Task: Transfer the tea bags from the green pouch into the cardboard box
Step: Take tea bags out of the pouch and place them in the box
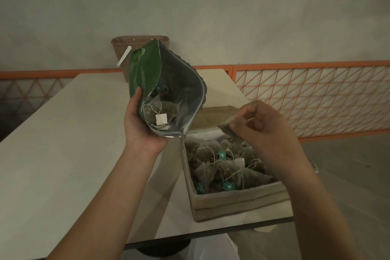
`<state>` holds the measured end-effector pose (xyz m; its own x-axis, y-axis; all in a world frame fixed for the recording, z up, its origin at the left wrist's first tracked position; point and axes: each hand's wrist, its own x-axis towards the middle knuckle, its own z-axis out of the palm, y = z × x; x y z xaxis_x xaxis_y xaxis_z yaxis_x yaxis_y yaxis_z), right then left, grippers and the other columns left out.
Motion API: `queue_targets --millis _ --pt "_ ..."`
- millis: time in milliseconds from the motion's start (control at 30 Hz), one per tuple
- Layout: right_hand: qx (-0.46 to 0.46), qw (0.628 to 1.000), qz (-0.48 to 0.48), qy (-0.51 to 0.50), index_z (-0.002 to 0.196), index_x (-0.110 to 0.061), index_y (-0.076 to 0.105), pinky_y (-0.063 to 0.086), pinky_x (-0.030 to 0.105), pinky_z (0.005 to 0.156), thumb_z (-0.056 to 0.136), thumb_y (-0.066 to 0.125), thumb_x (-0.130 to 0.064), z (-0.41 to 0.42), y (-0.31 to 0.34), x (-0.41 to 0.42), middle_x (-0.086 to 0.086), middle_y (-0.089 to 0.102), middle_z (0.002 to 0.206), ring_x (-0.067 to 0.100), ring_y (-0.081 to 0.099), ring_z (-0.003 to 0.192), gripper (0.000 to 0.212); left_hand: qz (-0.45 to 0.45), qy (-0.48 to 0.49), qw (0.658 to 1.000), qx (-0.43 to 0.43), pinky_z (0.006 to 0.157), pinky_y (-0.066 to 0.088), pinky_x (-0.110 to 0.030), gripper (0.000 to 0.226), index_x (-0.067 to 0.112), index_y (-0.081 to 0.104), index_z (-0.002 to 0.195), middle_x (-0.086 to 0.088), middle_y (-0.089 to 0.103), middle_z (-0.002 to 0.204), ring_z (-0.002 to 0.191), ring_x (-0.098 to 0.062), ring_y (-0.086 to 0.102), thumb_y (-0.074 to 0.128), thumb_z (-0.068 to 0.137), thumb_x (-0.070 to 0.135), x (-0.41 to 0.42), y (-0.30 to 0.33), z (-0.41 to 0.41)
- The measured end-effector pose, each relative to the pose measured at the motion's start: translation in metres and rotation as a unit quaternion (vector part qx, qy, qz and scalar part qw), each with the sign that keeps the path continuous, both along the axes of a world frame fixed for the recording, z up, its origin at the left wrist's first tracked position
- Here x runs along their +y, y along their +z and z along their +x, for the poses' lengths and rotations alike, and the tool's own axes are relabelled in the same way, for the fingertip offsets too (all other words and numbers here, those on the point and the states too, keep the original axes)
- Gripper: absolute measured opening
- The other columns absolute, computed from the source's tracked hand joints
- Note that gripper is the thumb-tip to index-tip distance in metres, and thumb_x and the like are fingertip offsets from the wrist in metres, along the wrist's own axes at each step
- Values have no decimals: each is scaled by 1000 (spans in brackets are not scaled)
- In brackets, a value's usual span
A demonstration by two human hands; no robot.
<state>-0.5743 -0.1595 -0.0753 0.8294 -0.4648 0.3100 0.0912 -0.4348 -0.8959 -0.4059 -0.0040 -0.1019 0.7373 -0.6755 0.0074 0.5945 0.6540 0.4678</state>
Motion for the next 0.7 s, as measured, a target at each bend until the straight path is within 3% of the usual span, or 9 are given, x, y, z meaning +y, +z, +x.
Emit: queue_targets --millis 67,167,267,367,500,567,700 --pt "43 999 -17 15 90 -22 66 52 18 65 85 71 -24 1 -6 3 -5 71 85 10 67 77 8 0 -1 1000 -2 85 59 -47 59 22 49 150 -9 56 147 116 -36 65 44 101 53 0 -1 0" --pt "79 994 -59 44 90 -27 70 49 13 68 88 64 -35 4 -18 11 -10 70 86 -1 63 79 10 -5 -5 1000 2 83 60 -47 55 20 56 144 -11 64 136 110 -36 69 45 100 52 -2 -2 -1" --pt "98 982 -157 40 100 -35 69 39 9 82 91 55 -45 8 -31 12 -16 57 107 -5 52 99 19 -5 -4 1000 3 84 60 -46 51 21 58 138 -10 65 132 110 -35 69 46 100 52 -2 -3 -3" --pt "117 969 -210 63 109 -39 68 31 6 91 89 62 -41 8 -35 13 -21 48 121 -8 42 113 21 -2 0 1000 5 88 59 -46 53 21 56 142 -8 60 140 117 -34 64 46 100 51 -1 -3 -2" --pt "228 916 -253 210 108 -37 70 36 6 83 91 60 -40 6 -36 16 -28 60 104 -12 52 100 19 2 3 1000 4 86 60 -46 52 22 56 142 -9 62 136 114 -34 65 45 101 51 -1 0 -3" --pt "196 936 -239 167 98 -36 72 39 12 79 91 59 -42 7 -30 18 -22 64 95 -8 55 91 16 4 2 1000 8 84 60 -46 48 20 61 135 -9 65 131 110 -34 68 46 101 50 -1 1 -4" --pt "7 986 -163 41 81 -29 66 43 13 64 88 65 -34 13 -2 34 -12 56 72 3 53 70 9 5 11 1000 18 82 61 -46 51 18 62 137 -11 69 127 106 -34 71 48 100 50 -1 3 -8"
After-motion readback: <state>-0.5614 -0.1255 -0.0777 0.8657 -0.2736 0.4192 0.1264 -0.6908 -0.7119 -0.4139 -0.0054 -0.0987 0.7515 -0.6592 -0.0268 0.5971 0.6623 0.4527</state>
